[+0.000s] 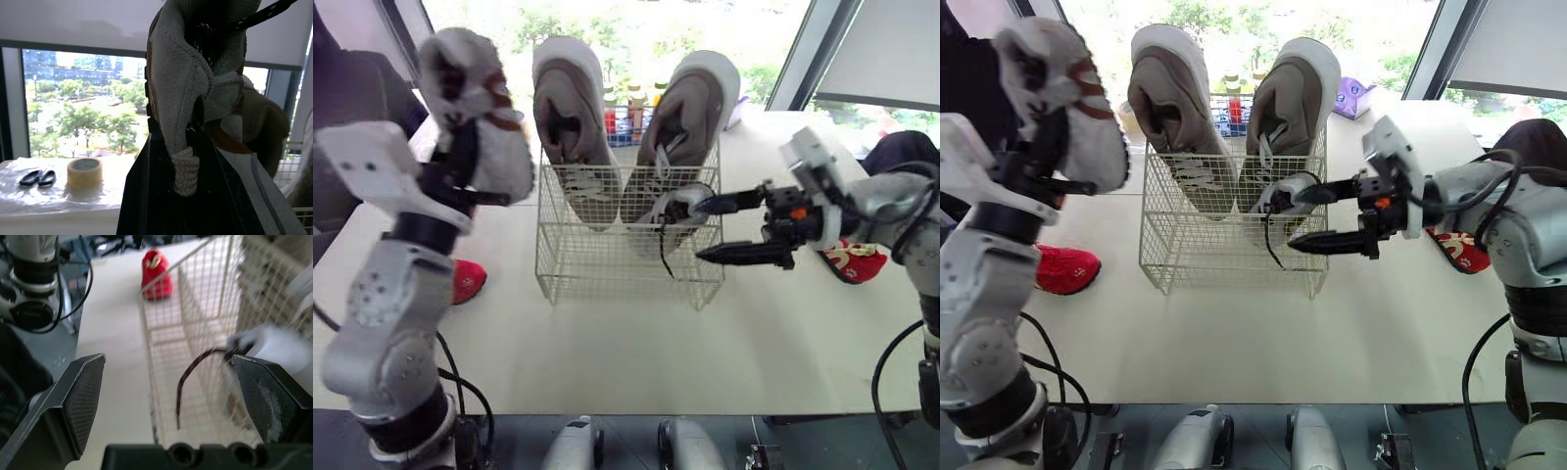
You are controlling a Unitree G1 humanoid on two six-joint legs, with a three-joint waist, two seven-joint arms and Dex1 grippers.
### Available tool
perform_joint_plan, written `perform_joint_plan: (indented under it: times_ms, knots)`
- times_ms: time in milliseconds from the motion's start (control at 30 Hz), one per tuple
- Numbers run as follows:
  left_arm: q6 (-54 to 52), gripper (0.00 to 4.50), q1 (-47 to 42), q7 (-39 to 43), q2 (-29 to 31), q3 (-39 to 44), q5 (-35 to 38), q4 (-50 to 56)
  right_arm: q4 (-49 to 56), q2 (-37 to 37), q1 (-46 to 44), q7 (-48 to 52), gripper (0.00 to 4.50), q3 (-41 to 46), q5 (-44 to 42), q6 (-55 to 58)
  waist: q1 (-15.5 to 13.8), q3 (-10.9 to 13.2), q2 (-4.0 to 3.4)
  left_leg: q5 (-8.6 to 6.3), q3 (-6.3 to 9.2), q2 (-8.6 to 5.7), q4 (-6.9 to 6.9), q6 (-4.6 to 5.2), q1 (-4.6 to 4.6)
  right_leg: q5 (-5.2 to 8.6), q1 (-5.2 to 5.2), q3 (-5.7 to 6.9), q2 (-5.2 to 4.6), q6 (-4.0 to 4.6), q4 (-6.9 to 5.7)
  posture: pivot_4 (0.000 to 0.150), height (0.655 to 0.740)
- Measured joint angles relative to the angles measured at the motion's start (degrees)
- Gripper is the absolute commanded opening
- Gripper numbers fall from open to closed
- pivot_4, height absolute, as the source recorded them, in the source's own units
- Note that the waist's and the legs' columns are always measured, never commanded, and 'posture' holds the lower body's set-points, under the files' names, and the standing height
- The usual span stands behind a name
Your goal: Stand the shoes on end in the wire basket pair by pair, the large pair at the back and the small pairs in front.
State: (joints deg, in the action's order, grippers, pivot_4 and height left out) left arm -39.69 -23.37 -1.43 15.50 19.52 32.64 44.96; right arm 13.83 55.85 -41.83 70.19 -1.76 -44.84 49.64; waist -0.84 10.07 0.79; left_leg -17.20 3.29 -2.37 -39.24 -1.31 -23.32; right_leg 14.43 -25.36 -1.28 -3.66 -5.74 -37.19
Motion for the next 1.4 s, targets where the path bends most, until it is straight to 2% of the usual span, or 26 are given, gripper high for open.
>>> perform_joint_plan:
  times_ms: [167, 400, 500, 633, 800, 1167, 1400]
  knots:
    - [9.0, 0.03, -0.1, 4.0, -0.2, -4.8, -4.8, -6.5, 2.9, 1.6, 2.4, -2.0, 4.50, 3.8, -0.7, 1.5, 0.0, 0.0, 0.00, -0.13, -0.01, 0.04, 0.00, 0.26, 0.09, -0.07, 0.09, 0.02, 0.05, 0.11, -0.01, 0.150, 0.7400]
    - [21.7, 0.03, 0.5, 9.1, -2.0, -11.6, -11.4, -14.2, 7.9, 1.7, 6.2, -6.7, 4.50, 8.6, -5.0, 6.4, -1.8, 0.0, 0.04, -0.14, 0.01, -0.01, -0.06, 0.29, 0.20, -0.06, 0.37, 0.10, 0.01, 0.11, 0.18, 0.150, 0.7400]
    - [23.0, 0.03, 4.8, 9.4, -2.4, -11.7, -11.9, -13.3, 8.7, 2.6, 7.7, -7.7, 4.50, 10.7, -6.2, 7.7, -1.6, -0.1, 0.03, -0.17, -0.03, -0.02, -0.06, 0.33, 0.29, -0.06, 0.44, 0.04, -0.02, 0.10, 0.22, 0.150, 0.7400]
    - [19.3, 0.03, 9.9, 9.3, -1.2, -11.6, -11.3, -10.0, 8.8, 2.0, 7.9, -9.1, 4.50, 11.3, -6.8, 7.9, -1.4, -0.1, 0.03, -0.24, -0.01, 0.04, -0.05, 0.47, 0.39, -0.06, 0.49, 0.05, 0.04, 0.11, 0.15, 0.150, 0.7400]
    - [19.2, 0.03, 11.9, 9.4, -0.4, -15.0, -13.9, -6.9, 8.3, 0.3, 7.8, -9.6, 4.50, 9.8, -7.0, 7.3, -1.6, -0.1, 0.03, -0.29, -0.02, 0.02, -0.03, 0.55, 0.57, -0.06, 0.72, 0.08, 0.03, 0.11, 0.25, 0.150, 0.7400]
    - [36.0, 0.03, 7.5, 12.7, 0.9, -23.2, -29.9, -14.6, 9.7, -0.1, 11.6, -11.4, 4.50, 9.8, -11.7, 11.7, -1.6, -0.1, 0.03, -0.31, -0.03, 0.01, -0.03, 0.60, 0.55, -0.06, 0.74, 0.11, 0.01, 0.11, 0.34, 0.150, 0.7400]
    - [39.0, 0.03, 11.0, 11.2, -0.1, -21.8, -32.3, -10.4, 9.6, 1.1, 12.5, -11.4, 4.50, 9.7, -11.5, 11.9, -1.3, -0.1, 0.03, -0.32, -0.11, 0.10, 0.06, 0.61, 0.83, -0.06, 0.83, 0.02, 0.08, 0.11, 0.22, 0.150, 0.7400]
